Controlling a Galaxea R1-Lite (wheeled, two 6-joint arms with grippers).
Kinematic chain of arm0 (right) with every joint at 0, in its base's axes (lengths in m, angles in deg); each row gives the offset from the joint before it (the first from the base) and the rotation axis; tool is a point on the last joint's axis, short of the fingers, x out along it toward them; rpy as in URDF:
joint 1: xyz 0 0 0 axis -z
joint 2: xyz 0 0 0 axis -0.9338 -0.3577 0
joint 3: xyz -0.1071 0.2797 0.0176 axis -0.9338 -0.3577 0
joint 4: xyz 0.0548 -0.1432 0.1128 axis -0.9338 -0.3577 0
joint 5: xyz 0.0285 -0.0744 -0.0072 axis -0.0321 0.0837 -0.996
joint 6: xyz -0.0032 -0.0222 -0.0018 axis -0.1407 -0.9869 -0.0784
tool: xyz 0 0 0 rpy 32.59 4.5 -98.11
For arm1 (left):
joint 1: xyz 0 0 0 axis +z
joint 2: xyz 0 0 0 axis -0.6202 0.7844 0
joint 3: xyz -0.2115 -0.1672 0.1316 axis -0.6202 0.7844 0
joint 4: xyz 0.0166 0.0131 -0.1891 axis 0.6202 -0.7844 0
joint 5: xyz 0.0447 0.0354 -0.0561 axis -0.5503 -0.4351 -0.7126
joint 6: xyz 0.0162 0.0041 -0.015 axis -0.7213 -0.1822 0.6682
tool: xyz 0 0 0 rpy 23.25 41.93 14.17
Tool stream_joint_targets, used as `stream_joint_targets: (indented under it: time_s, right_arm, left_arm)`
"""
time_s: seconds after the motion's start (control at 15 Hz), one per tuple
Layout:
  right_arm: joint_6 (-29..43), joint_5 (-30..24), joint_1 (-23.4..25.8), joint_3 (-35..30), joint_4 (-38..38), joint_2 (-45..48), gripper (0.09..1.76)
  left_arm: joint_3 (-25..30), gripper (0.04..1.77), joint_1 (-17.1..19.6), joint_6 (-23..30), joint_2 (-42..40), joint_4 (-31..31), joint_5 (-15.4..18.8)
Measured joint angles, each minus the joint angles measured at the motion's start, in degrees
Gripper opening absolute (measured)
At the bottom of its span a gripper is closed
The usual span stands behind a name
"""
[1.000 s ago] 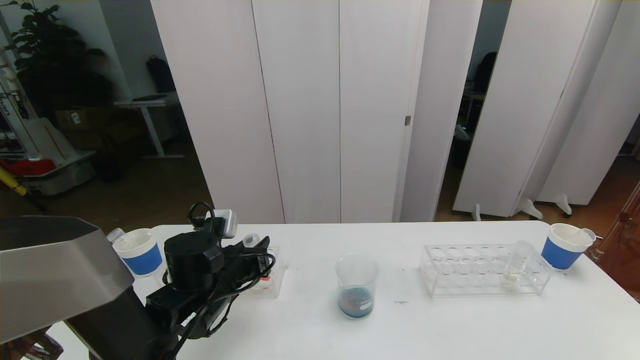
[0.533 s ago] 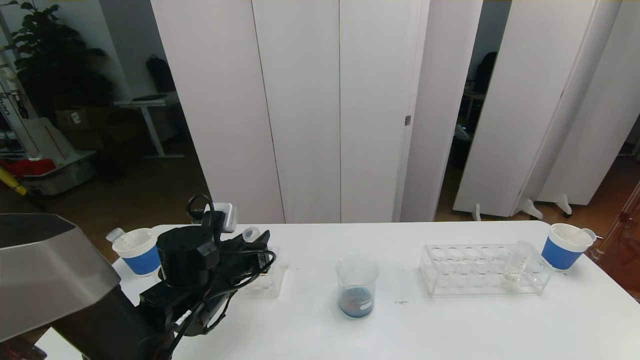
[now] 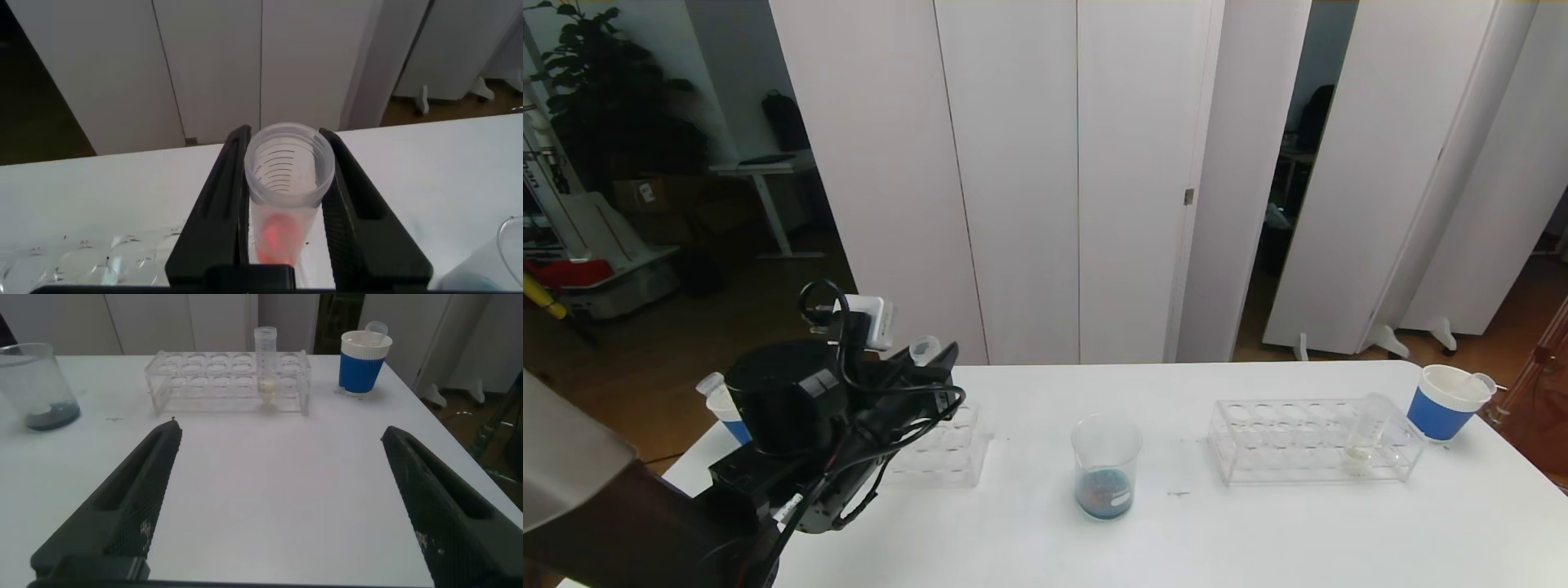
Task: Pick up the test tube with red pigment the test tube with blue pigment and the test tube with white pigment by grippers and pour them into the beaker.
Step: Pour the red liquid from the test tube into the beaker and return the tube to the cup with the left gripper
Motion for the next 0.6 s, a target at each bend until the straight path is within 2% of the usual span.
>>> stream_joint_targets:
  time_s: [0.27, 0.4, 0.6]
  right_arm:
    - [-0.02, 0.02, 0.0, 0.0, 0.0, 0.0, 1.75]
    - [-0.02, 0.0, 0.0, 0.0, 0.0, 0.0, 1.75]
    - [-0.02, 0.02, 0.0, 0.0, 0.0, 0.0, 1.75]
  left_arm:
    - [-1.77, 0.6, -0.85, -0.83, -5.17, -6.38, 0.89]
    - [-3.61, 0.6, -1.51, -0.83, -8.29, -12.08, 2.34]
    - [-6.73, 0.6, -3.83, -0.88, -13.06, -18.14, 7.03]
